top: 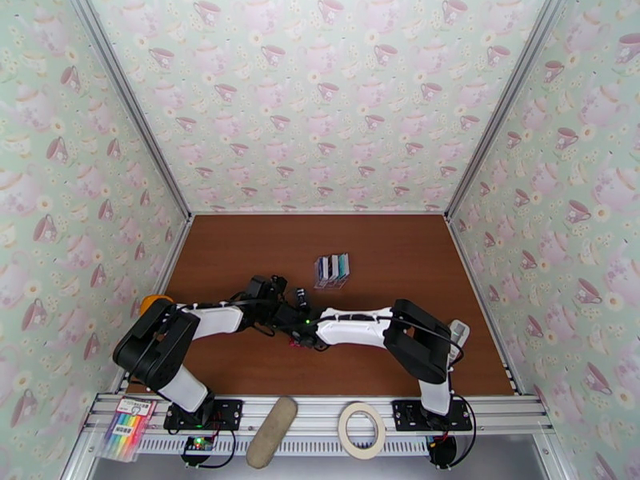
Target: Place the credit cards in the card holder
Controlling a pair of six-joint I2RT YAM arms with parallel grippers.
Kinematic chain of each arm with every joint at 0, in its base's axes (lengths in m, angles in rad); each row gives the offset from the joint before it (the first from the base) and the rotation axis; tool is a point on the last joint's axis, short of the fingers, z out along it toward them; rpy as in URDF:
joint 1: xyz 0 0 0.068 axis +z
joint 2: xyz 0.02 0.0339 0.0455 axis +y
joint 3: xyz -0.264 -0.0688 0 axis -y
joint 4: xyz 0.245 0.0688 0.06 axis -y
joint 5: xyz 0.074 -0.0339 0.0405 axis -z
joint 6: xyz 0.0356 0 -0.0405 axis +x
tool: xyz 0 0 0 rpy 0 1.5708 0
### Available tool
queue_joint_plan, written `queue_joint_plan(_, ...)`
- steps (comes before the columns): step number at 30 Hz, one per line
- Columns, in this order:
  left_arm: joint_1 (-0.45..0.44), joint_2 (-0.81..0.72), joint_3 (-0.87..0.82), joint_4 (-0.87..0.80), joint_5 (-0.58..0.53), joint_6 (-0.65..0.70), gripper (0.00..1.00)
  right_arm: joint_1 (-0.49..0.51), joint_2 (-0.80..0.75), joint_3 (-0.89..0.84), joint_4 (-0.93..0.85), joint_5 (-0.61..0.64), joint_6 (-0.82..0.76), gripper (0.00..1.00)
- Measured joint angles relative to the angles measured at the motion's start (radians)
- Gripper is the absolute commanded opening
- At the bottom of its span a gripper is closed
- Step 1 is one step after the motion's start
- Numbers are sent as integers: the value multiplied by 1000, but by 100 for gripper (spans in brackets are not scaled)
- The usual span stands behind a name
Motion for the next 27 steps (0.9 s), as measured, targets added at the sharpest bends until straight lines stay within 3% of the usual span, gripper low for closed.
queue_joint_plan(15, 1, 5, -5, 21, 2, -3, 6, -6, -30, -43, 59, 7, 7, 0)
queue_joint_plan(27, 2, 5, -9, 28, -3, -3, 5, -54, -120, -188, 250, -92, 6, 0)
